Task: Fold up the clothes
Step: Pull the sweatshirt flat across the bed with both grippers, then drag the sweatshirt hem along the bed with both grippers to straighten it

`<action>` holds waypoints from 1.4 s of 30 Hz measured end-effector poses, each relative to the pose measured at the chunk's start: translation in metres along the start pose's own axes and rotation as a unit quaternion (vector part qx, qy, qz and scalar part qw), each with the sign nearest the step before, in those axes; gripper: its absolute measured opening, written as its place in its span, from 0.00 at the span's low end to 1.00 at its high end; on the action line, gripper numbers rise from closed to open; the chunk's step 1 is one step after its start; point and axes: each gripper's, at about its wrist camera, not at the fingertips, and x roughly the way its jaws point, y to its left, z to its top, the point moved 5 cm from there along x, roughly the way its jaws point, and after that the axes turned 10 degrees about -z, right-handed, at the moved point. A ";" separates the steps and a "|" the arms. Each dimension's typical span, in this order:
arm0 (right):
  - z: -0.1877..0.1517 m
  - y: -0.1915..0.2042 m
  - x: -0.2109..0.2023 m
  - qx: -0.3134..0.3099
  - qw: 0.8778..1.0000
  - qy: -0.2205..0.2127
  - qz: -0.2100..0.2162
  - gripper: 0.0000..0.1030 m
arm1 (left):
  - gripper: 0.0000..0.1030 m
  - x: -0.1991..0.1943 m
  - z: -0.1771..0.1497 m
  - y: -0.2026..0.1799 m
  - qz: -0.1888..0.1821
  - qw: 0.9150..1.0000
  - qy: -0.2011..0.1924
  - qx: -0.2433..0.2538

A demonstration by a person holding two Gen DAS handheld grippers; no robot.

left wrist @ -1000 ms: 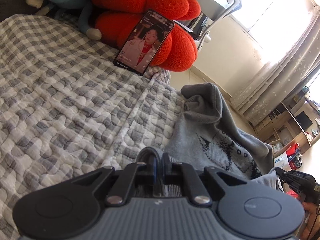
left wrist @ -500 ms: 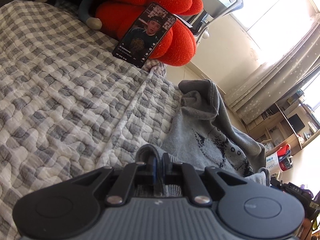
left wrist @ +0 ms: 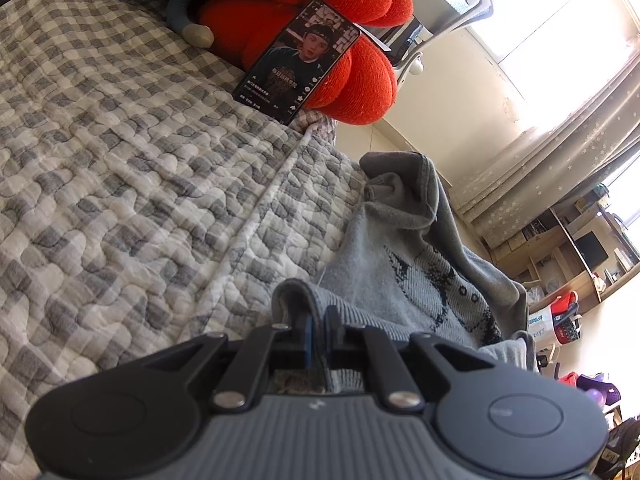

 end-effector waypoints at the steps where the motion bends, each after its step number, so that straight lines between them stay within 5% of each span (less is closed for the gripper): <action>1: -0.002 0.003 0.000 -0.006 1.000 0.001 0.002 0.28 | 0.06 0.000 -0.001 0.000 0.001 1.000 0.000 0.002; 4: -0.006 0.007 0.001 -0.015 1.000 0.008 0.002 0.10 | 0.06 -0.002 -0.003 -0.001 0.003 1.000 0.000 0.007; 6: -0.008 0.006 -0.001 -0.014 1.000 0.011 0.003 0.08 | 0.06 -0.004 -0.004 -0.001 0.003 1.000 0.001 0.008; 17: -0.005 0.000 -0.066 -0.039 0.999 0.005 0.003 0.08 | 0.05 -0.042 -0.020 -0.019 -0.036 0.997 0.061 0.016; 29: -0.032 -0.011 -0.139 -0.045 0.997 0.066 0.004 0.08 | 0.05 -0.094 -0.057 -0.030 -0.086 0.985 0.149 0.025; 38: -0.047 -0.026 -0.155 -0.023 0.997 0.080 0.009 0.08 | 0.00 -0.101 -0.068 -0.021 -0.077 0.984 0.159 0.038; 42: -0.051 -0.032 -0.148 -0.002 0.996 0.086 0.011 0.13 | 0.07 -0.092 -0.068 -0.010 -0.071 0.985 0.155 0.017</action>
